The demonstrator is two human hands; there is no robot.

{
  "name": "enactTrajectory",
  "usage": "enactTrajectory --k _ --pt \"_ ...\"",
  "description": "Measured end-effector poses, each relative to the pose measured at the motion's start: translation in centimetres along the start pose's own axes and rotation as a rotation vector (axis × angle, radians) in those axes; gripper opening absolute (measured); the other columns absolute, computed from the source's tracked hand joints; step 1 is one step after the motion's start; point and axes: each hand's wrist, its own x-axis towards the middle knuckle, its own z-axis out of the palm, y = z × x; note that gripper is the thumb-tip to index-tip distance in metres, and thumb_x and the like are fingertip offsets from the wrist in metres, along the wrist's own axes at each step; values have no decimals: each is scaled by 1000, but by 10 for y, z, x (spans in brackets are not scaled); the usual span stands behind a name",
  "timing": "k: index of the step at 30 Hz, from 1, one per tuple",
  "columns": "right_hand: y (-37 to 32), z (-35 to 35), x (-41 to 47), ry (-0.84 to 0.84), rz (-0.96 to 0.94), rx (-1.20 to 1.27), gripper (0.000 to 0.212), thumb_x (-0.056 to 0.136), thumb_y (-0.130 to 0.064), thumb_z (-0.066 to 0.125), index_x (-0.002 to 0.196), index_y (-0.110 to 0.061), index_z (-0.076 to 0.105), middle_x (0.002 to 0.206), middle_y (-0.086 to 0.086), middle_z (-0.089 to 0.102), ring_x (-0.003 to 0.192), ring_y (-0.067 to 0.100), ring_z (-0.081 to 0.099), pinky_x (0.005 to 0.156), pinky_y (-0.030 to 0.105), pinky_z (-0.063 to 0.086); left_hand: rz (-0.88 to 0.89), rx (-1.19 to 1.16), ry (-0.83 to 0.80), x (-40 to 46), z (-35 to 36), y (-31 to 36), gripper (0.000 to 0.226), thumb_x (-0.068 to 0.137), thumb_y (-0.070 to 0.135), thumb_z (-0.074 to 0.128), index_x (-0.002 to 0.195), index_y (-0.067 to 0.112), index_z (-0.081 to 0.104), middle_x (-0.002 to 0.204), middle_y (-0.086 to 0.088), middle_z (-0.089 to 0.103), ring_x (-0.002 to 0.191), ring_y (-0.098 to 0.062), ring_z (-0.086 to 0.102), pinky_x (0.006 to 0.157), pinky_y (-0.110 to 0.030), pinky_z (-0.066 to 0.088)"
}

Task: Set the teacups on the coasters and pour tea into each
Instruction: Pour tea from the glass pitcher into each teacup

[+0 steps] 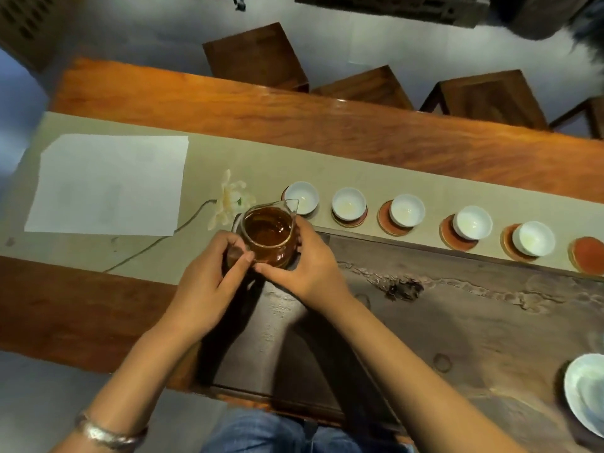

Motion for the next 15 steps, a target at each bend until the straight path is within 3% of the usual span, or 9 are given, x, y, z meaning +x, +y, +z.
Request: enactTrajectory --k 5,8,11,15 --pt "2 8 9 12 15 47 85 70 -35 88 141 -21 42 134 -4 59 124 10 56 103 36 48 -1 -34 -33 13 -6 -1 24 87 48 46 97 27 53 85 11 63 78 0 60 64 -25 44" --pt "0 11 12 52 5 70 76 69 -37 87 132 -41 44 128 -16 60 119 -1 56 100 26 49 -1 -47 -38 19 -10 -2 25 85 50 46 94 28 53 81 7 62 73 -9 60 63 -30 46" --pt "-4 12 15 87 16 52 75 67 -43 85 119 -68 37 118 -34 58 115 -10 55 94 9 44 1 -31 -39 25 -11 -3 23 85 51 46 92 31 52 79 11 60 73 -9 59 61 -23 44" --pt "-4 12 15 101 13 61 77 68 -45 83 118 -74 32 116 -48 51 113 -17 52 91 2 40 -1 -28 -47 30 -10 -2 20 85 53 45 92 34 51 87 20 60 78 -3 59 59 -13 43"
